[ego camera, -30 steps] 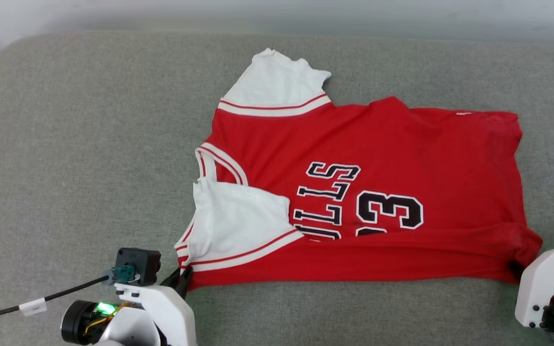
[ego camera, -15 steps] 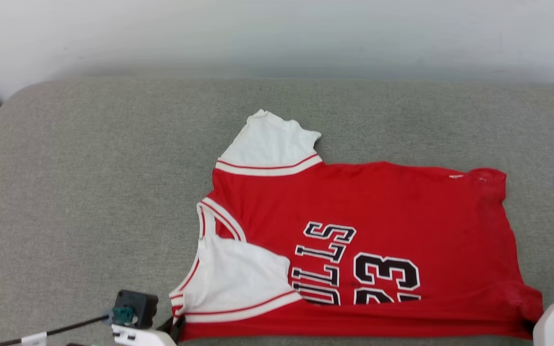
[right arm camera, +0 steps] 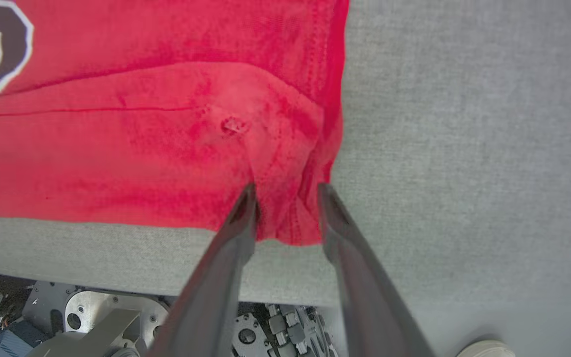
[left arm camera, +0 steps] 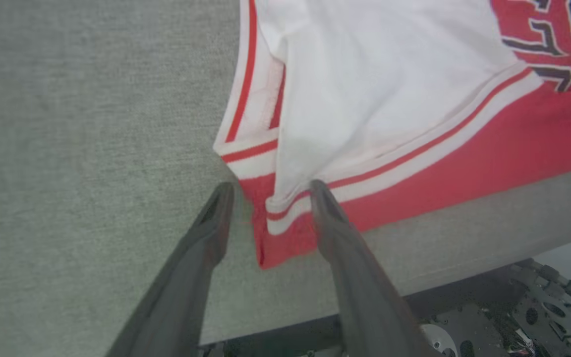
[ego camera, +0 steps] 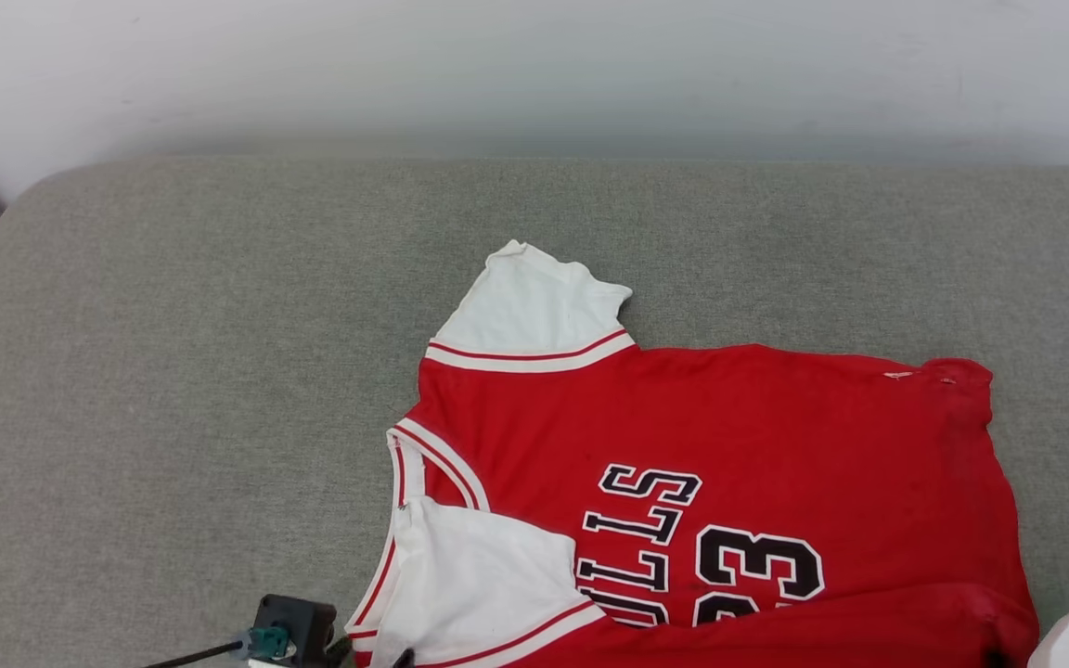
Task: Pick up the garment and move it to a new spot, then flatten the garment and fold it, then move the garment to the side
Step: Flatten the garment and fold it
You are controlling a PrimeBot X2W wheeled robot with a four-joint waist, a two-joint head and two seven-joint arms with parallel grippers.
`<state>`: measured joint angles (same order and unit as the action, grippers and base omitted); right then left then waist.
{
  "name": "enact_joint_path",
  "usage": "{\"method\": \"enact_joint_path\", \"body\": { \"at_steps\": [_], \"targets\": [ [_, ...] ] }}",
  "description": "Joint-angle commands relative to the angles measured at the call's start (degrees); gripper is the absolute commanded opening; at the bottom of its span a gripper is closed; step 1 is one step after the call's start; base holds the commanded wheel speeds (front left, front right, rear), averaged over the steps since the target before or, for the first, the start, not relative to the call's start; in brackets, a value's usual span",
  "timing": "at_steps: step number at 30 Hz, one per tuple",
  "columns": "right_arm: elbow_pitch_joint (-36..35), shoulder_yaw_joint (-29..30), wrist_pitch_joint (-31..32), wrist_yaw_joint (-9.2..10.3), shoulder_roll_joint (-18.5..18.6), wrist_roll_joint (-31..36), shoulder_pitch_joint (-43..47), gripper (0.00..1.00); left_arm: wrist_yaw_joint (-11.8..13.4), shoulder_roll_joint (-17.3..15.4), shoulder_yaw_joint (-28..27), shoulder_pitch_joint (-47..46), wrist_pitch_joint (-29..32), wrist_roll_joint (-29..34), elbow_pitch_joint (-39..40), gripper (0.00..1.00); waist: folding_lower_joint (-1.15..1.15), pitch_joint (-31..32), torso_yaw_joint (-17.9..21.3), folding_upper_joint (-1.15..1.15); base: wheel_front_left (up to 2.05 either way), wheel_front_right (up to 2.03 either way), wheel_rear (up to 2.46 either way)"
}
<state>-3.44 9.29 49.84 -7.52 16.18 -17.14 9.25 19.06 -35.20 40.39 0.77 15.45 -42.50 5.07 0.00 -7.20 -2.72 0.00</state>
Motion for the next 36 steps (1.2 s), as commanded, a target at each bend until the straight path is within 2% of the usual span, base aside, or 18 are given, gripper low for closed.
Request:
{"method": "enact_joint_path", "body": {
  "at_steps": [1,6,10,11,16,21,28,32,36],
  "targets": [
    [0.04,-0.16,-1.13,0.07,0.1,-0.21,-1.47,1.0,-0.56,0.53,-0.61,-1.29,-1.76,0.57,-0.2,1.0,0.0,0.29,-0.14,0.0,0.0,0.0,0.0],
    [-1.28,-0.3,-6.71,0.07,0.75,-1.04,-3.63,1.0,-2.66,1.5,-2.68,-3.71,-9.79,2.37,-0.34,1.0,0.0,1.45,-0.23,0.0,0.0,0.0,0.0],
    [-3.08,-0.08,-13.16,0.07,0.23,-1.5,-5.75,1.0,-2.92,2.95,-6.15,-5.58,-20.82,5.02,-0.63,1.0,0.0,2.4,-0.04,0.0,0.0,0.0,0.0],
    [-3.08,-0.08,-13.16,0.07,0.23,-1.5,-5.75,1.0,-2.92,2.95,-6.15,-5.58,-20.82,5.02,-0.63,1.0,0.0,2.4,-0.04,0.0,0.0,0.0,0.0],
    [-5.55,0.28,-23.35,0.06,-2.36,-1.64,-7.53,1.0,-2.57,4.28,-9.6,-7.11,-28.67,6.75,-2.2,1.0,0.0,3.06,0.4,0.0,0.0,0.0,0.0],
    [-8.09,-1.04,-33.96,0.06,-4.8,-1.12,-6.71,1.0,-4.4,7.09,-14.29,-6.17,-30.63,7.93,-0.78,1.0,0.0,3.06,0.9,0.0,0.0,0.0,0.0],
    [-9.17,-3.83,-46.51,0.06,-7.31,1.98,-6.92,1.0,-9.69,11.94,-21.29,-3.92,-30.67,12.7,1.35,1.0,0.0,2.11,2.13,0.0,0.0,0.0,0.0],
    [-9.11,-4.31,-48.95,0.06,-7.84,2.43,-7.12,1.0,-12.81,12.95,-22.63,-5.52,-30.68,13.73,0.47,1.0,0.0,0.32,2.96,0.0,0.0,0.0,0.0],
    [-9.39,-4.49,-49.94,0.06,-8.01,1.87,-7.89,1.0,-15.94,11.12,-22.9,-9.74,-30.45,14.76,-0.4,1.0,0.0,-2.4,4.44,0.0,0.0,0.0,0.0]
  ]
}}
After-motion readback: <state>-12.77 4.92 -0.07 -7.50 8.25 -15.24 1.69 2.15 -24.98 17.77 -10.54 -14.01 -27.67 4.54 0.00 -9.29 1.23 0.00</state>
